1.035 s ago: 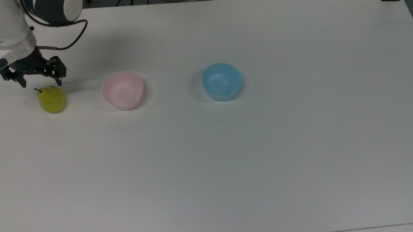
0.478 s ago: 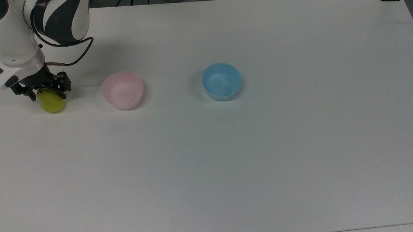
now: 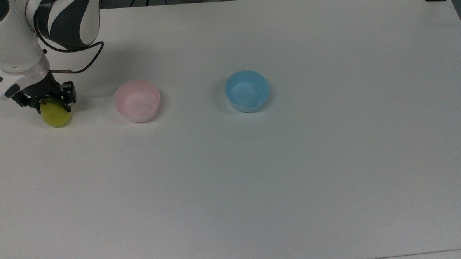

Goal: Place the pear in the bowl
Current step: 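Lift the pear and carry it over the pink bowl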

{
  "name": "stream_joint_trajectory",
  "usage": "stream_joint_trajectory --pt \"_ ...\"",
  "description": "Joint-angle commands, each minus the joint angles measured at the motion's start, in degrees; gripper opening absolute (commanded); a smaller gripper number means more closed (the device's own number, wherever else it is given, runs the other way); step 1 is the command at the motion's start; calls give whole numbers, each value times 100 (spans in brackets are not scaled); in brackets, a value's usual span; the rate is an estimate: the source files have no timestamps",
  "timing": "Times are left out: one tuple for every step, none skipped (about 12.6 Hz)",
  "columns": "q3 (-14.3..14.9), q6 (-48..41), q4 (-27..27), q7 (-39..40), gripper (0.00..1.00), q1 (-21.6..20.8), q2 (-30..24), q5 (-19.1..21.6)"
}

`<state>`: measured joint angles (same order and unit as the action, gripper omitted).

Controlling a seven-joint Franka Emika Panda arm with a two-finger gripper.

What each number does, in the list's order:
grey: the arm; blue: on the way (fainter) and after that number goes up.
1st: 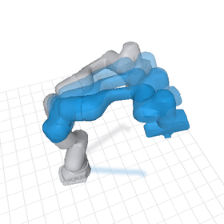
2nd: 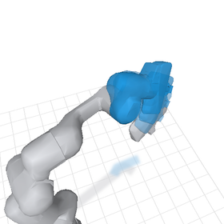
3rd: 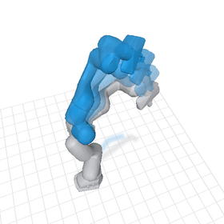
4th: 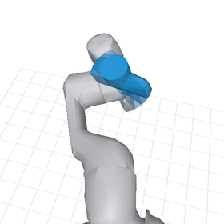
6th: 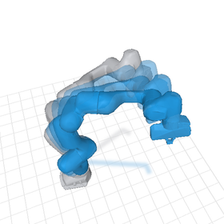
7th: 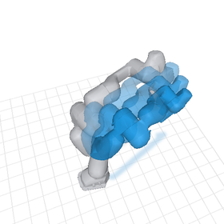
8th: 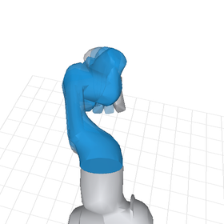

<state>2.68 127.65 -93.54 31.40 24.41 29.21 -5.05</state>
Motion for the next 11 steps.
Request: stream_joint_trajectory --pt "-39 -423 -121 -194 37 -77 -432 48" --pt "-57 -608 -130 -439 37 -164 -564 48" --pt "-57 -723 -199 -798 37 -356 -679 40" --pt "-57 -724 -357 -1176 37 -550 -845 22" --pt "-57 -750 -524 -1432 37 -682 -1003 22" --pt "-57 -837 -682 -1669 37 -884 -1179 22" --pt "-48 -882 -875 -1915 37 -1077 -1355 13" --pt "-48 -900 -1094 -2161 37 -1253 -1557 4" --pt "-48 -978 -1262 -2294 37 -1385 -1698 -13" --pt "-48 -1005 -1385 -2383 38 -1543 -1743 -13" --pt "-48 -997 -1447 -2532 38 -1667 -1734 -13"
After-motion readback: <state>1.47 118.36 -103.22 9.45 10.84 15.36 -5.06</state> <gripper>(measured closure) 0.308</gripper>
